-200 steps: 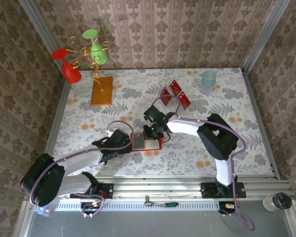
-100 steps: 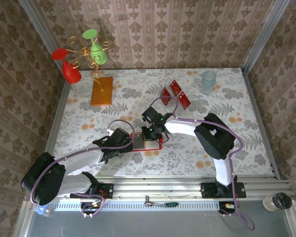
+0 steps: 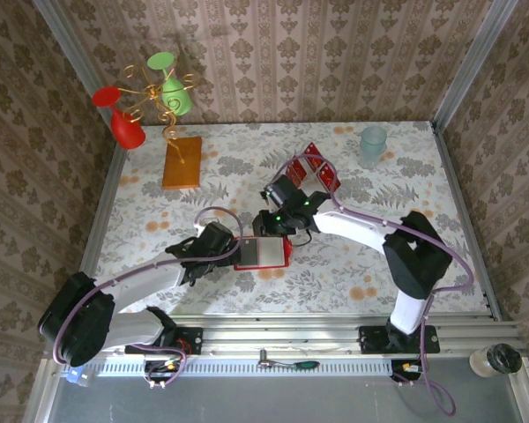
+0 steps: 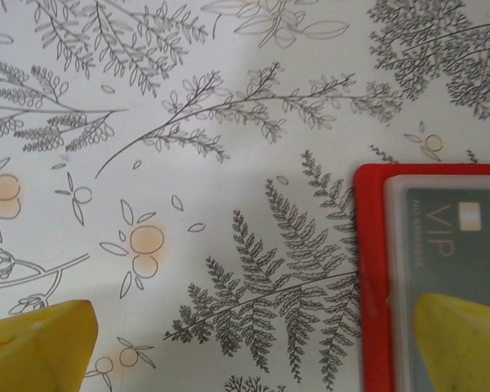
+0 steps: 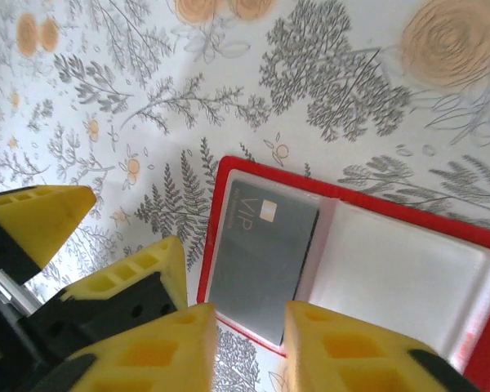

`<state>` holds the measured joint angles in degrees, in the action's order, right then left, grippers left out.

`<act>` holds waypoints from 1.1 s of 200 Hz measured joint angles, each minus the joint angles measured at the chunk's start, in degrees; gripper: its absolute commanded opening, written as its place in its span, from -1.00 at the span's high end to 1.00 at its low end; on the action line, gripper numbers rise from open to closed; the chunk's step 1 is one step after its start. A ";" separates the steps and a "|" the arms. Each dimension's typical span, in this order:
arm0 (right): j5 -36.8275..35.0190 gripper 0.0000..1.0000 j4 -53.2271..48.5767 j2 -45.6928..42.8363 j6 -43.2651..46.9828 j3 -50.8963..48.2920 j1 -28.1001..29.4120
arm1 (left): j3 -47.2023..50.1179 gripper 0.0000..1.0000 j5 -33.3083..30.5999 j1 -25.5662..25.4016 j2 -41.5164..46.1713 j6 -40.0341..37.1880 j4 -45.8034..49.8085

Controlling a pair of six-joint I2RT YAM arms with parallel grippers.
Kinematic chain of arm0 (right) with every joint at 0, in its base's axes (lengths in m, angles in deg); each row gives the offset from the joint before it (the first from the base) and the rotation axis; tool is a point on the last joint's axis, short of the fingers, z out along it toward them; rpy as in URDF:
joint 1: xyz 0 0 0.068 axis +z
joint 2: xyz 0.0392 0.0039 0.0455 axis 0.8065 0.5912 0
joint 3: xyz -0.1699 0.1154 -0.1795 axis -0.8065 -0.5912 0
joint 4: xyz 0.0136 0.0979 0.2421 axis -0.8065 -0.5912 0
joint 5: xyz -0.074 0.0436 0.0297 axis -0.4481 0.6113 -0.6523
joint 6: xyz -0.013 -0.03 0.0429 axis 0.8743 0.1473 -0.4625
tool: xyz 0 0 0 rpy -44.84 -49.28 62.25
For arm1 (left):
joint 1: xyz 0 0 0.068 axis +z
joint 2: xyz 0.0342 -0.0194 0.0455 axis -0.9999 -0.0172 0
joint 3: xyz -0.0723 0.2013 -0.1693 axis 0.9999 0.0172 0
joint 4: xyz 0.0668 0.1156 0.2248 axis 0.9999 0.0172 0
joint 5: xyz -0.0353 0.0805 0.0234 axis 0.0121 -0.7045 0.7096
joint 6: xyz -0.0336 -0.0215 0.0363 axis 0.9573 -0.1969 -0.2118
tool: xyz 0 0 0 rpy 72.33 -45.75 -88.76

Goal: Put the credit cards into the card holder
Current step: Insert the credit card into the card slot, then move the card holder to the center of the table.

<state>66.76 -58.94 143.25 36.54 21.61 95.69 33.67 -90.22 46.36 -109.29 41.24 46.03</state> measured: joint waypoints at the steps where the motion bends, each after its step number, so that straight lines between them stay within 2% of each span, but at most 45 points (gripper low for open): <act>1: -0.07 0.25 -0.04 -0.09 0.15 -0.04 -0.04 | -0.04 -1.00 0.00 0.00 0.00 -0.02 0.02; 25: -1.51 0.11 -1.66 -3.15 1.36 -2.40 -1.57 | -1.44 -1.00 -0.02 0.00 -0.02 -0.52 0.59; 84: -3.50 -0.06 -4.85 -5.64 2.95 -7.45 -3.67 | -7.21 -1.00 1.25 0.02 -5.27 -1.99 -0.22; 120: -3.50 -0.05 -4.94 -5.53 3.19 -7.85 -3.65 | -9.60 -1.00 2.51 0.09 -8.04 -2.47 -1.03; 160: -3.52 0.07 -3.80 -4.39 3.13 -9.57 -3.67 | -11.04 -1.00 3.67 0.72 -8.68 -3.23 -1.49; 167: -3.56 0.12 -3.58 -4.26 3.15 -10.34 -3.67 | -11.10 -1.00 3.93 0.72 -8.68 -3.28 -1.64; 183: -3.72 0.39 -3.39 -3.98 2.95 -11.98 -3.67 | -11.13 -1.00 4.61 0.74 -8.68 -3.45 -1.68; 206: -3.74 0.99 -3.02 -3.63 3.28 -13.38 -4.00 | -11.13 -1.00 6.03 0.74 -8.68 -3.50 -1.86; 220: -3.78 1.00 -2.95 -3.63 3.54 -13.84 -4.48 | -11.13 -1.00 7.02 0.74 -8.68 -3.48 -2.19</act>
<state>62.98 -61.89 139.62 40.08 7.78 91.21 22.54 -83.20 47.10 -117.96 37.77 43.84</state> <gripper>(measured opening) 0.057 0.999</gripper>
